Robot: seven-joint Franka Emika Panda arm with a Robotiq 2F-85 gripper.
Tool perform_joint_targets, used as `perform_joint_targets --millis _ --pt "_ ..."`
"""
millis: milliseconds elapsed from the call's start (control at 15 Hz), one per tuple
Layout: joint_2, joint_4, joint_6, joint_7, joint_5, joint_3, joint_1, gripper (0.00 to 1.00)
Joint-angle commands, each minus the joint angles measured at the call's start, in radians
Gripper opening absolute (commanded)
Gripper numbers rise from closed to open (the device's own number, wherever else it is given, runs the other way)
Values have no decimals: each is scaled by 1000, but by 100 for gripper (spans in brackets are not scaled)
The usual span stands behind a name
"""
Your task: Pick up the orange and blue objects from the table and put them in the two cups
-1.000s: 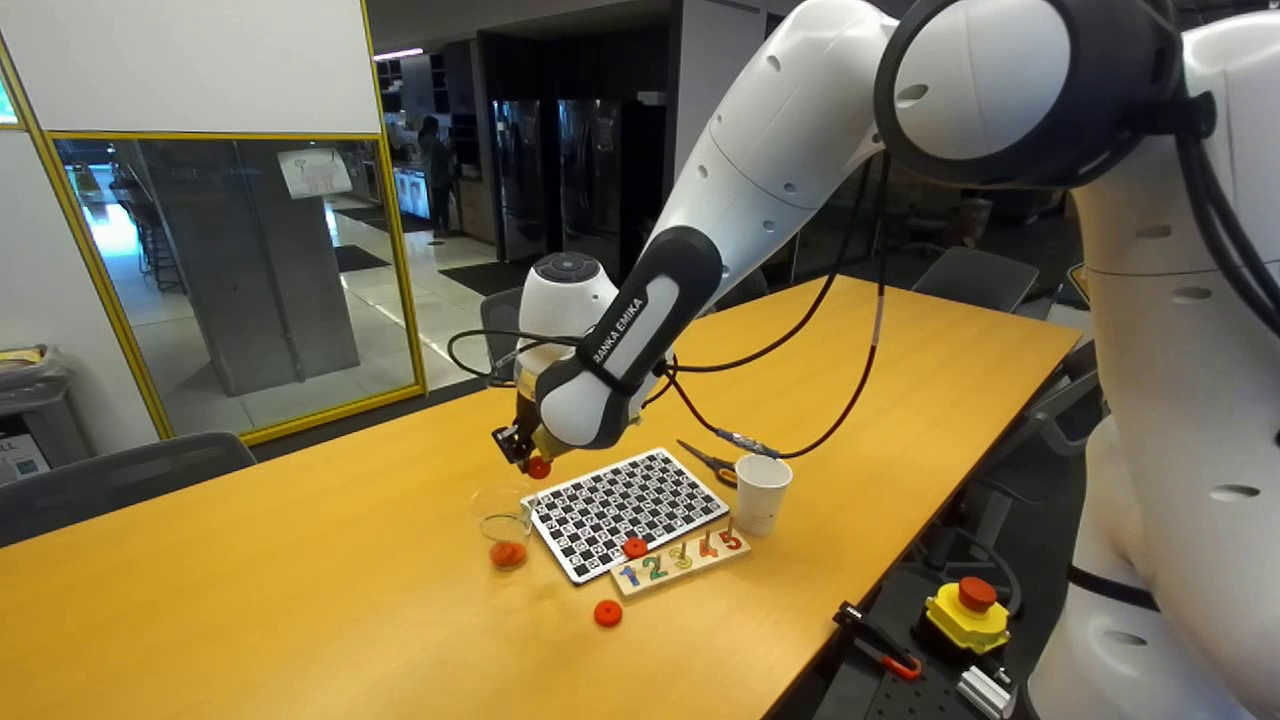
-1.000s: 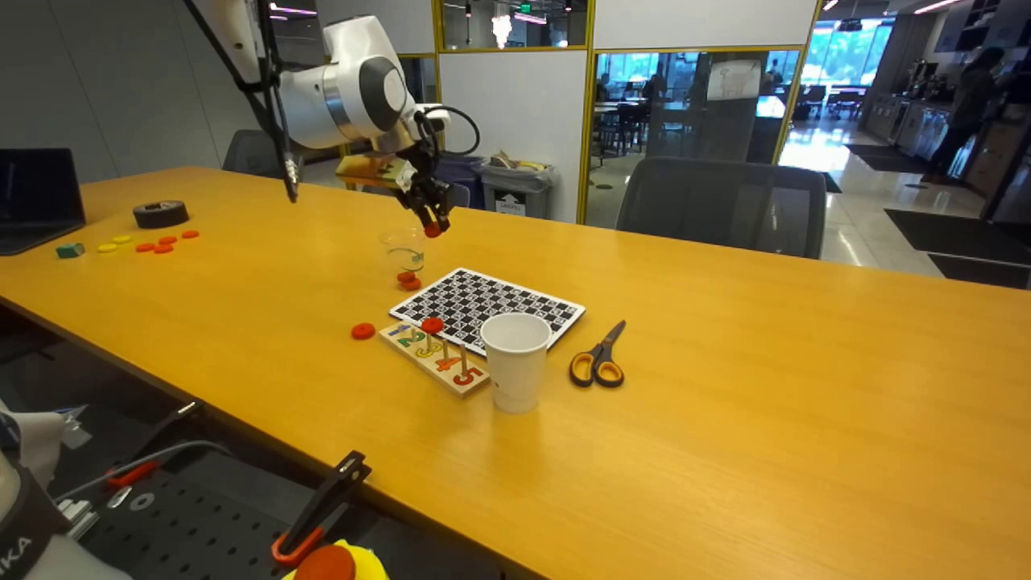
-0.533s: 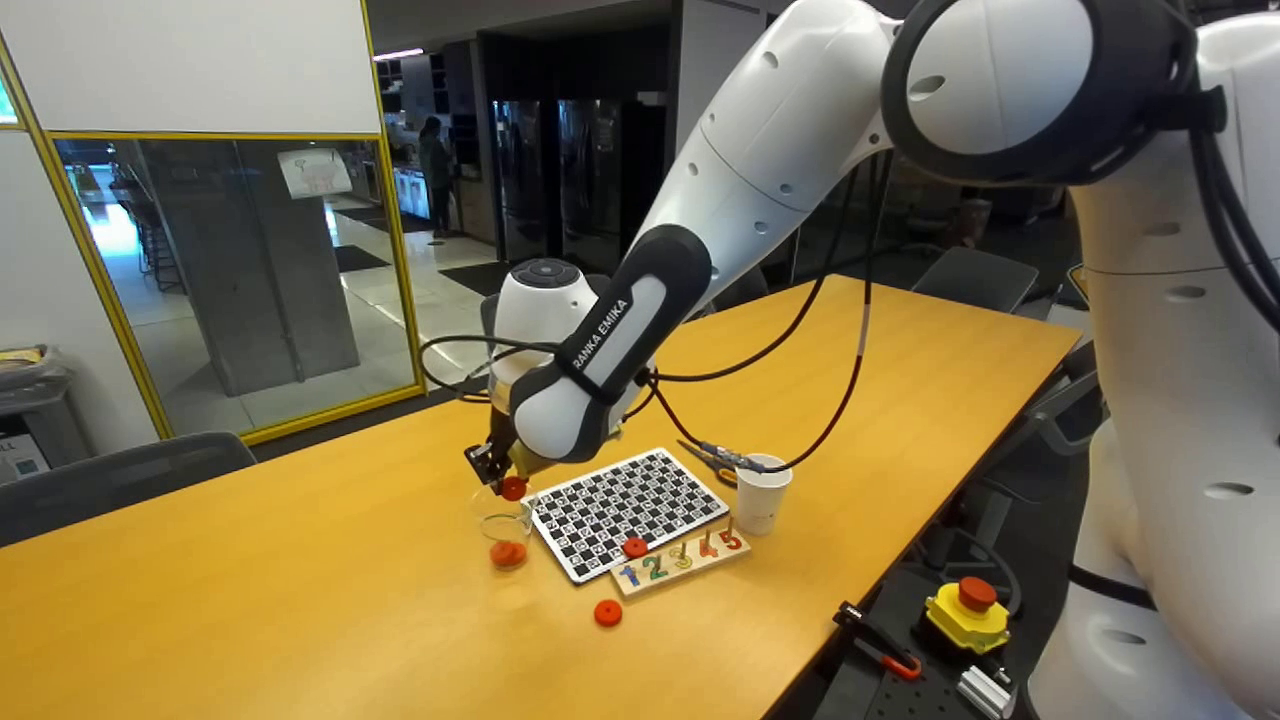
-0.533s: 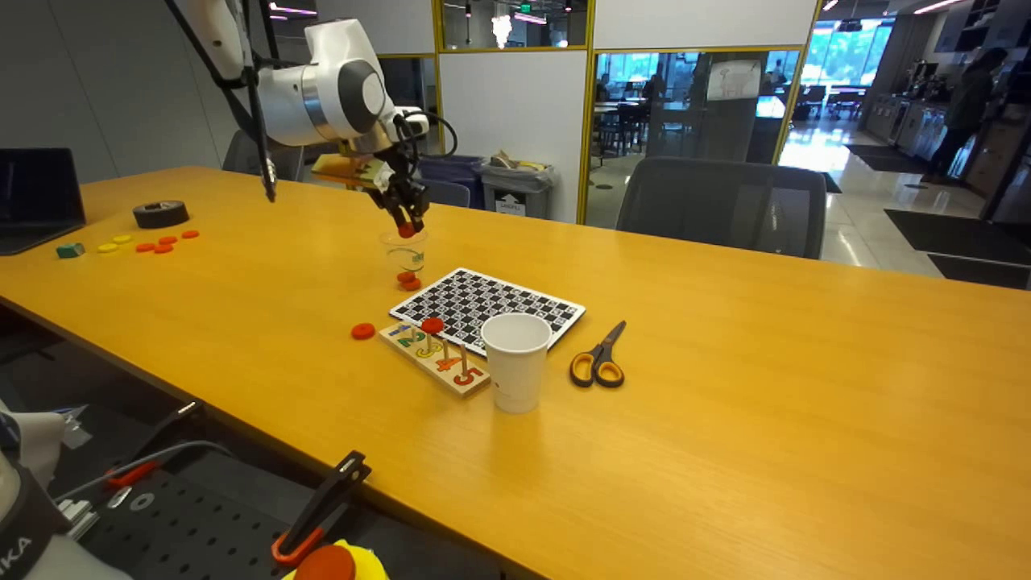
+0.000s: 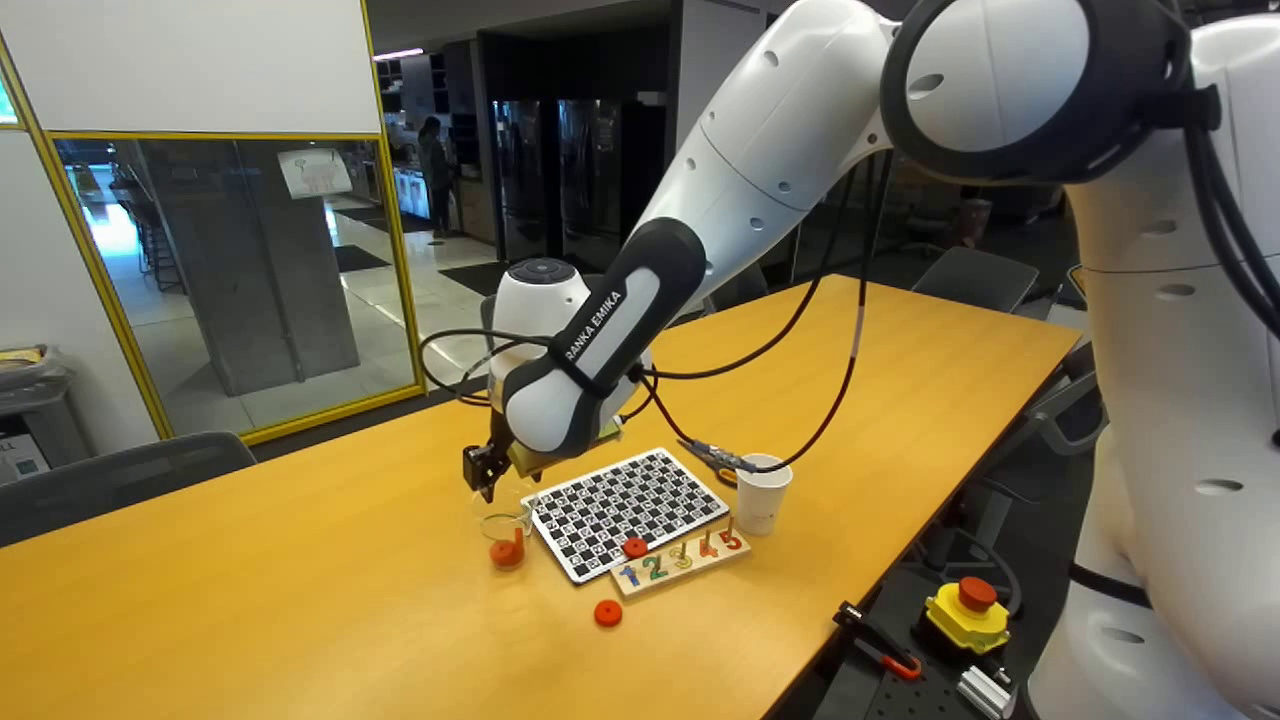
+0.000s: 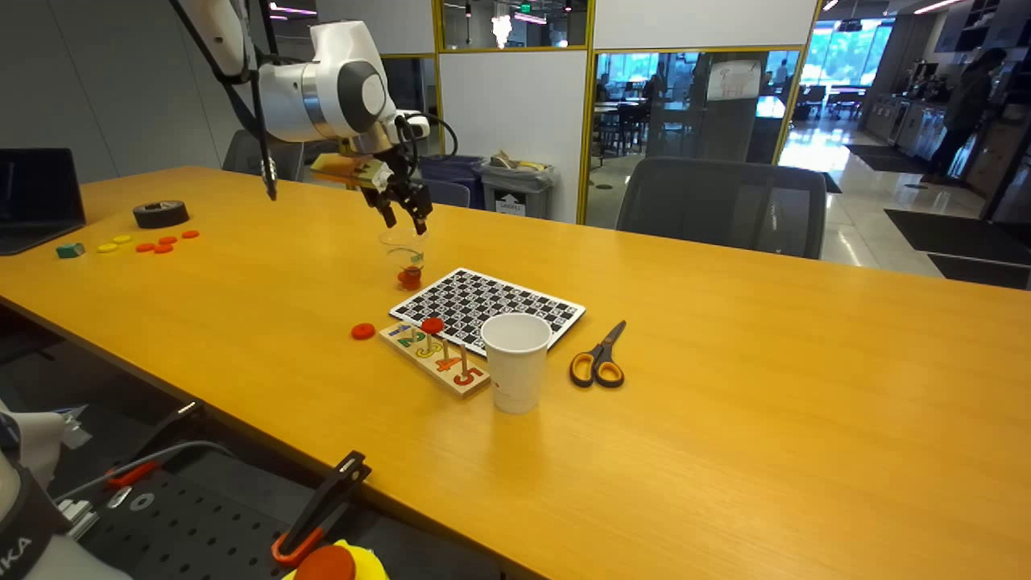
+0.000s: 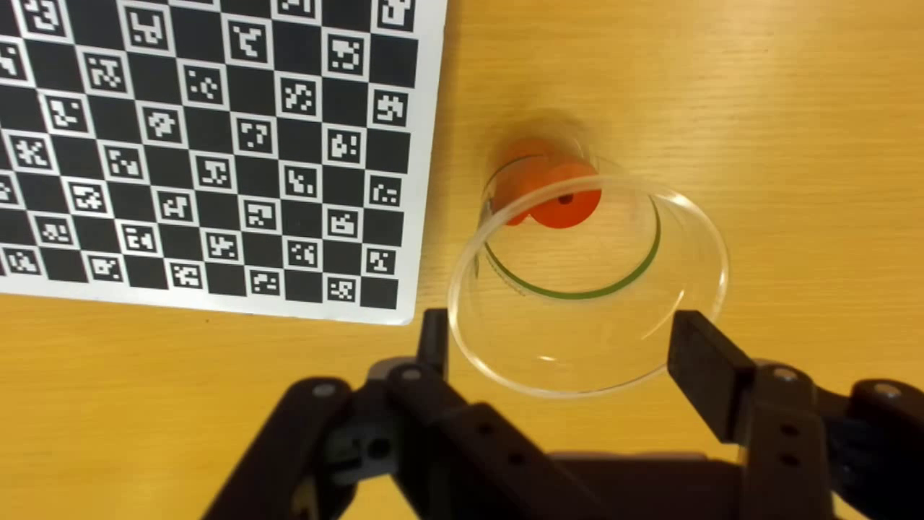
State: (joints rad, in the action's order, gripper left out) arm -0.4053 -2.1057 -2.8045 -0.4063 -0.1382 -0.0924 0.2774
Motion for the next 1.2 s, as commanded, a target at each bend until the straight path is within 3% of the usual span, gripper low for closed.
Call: perform_joint_targets --millis 0,533,867,1133 --pt "45 -20 35 -3 -17 -18 0 100" --pt "197 -194 139 -155 -180 -140 -10 100" --pt "169 -234 202 -146 -157 -97 -84 100" --pt "97 -243 154 -159 -125 -76 -115 100"
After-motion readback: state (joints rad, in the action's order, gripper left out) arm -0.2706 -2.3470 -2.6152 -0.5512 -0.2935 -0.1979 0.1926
